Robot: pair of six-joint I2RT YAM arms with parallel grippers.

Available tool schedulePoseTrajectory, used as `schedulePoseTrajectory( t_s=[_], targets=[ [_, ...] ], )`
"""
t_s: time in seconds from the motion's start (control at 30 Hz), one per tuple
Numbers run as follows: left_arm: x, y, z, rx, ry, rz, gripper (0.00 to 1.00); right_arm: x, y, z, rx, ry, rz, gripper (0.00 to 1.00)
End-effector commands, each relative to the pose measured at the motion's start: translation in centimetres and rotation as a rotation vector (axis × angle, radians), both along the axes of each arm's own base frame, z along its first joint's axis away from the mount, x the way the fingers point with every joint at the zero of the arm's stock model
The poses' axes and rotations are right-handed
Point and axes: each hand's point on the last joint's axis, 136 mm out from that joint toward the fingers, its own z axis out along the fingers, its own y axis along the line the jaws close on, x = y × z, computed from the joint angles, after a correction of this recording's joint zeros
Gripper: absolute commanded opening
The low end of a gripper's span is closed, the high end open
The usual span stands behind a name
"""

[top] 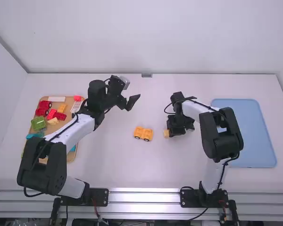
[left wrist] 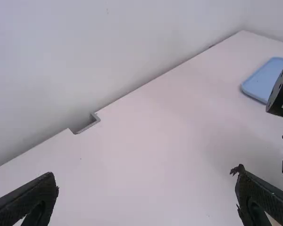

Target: Assemble lego blocks to make yellow taxi

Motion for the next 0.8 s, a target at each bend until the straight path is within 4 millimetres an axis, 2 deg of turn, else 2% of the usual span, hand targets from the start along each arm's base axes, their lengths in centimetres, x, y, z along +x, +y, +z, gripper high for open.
schedulePoseTrajectory(
  t_s=[0.0, 0.03, 0.07, 0.1, 0.13, 0.23, 0.33, 0.37, 0.57, 0.7, 0.77],
  targets=[
    [-0.3, -0.2, -0.3, 0.004, 0.002, -0.013, 0.99, -0.4, -0.1, -0.4, -0.003, 0.021, -0.015, 0.25],
    [-0.3, -0.2, -0.3, 0.004, 0.002, -0.013, 0.99, -0.4, 0.0, -0.4, -0.003, 0.017, -0.012, 0.27],
    [-0.3, -0.2, -0.3, 0.004, 0.002, -0.013, 0.99, -0.5, 0.1, -0.4, -0.003, 0.017, -0.007, 0.33],
    [-0.3, -0.2, -0.3, 0.005, 0.003, -0.013, 0.99, -0.6, 0.3, -0.4, -0.004, 0.017, 0.0, 0.44],
    [-0.3, -0.2, -0.3, 0.005, 0.004, -0.013, 0.99, -0.6, 0.3, -0.4, -0.005, 0.017, 0.001, 0.45],
    [-0.3, -0.2, -0.5, 0.006, 0.012, -0.012, 0.99, -0.6, 0.3, -0.4, -0.012, 0.015, 0.005, 0.78],
    [-0.4, -0.2, -0.5, 0.007, 0.013, -0.012, 0.99, -0.7, 0.3, -0.4, -0.01, 0.021, 0.004, 0.97],
    [-0.4, -0.2, -0.5, 0.007, 0.012, -0.012, 0.99, -0.8, 0.3, -0.4, -0.01, 0.024, 0.004, 1.0],
    [-0.4, -0.2, -0.5, 0.007, 0.012, -0.013, 0.99, -0.3, 0.8, 0.4, 0.066, 0.003, 0.031, 0.99],
    [-0.4, -0.2, -0.5, 0.007, 0.013, -0.012, 0.99, 1.3, -0.1, 2.5, 0.099, -0.07, 0.051, 0.99],
    [-0.3, -0.1, -0.5, 0.007, 0.012, -0.011, 0.99, 2.8, -0.9, 5.6, 0.109, -0.147, 0.086, 0.99]
  ],
)
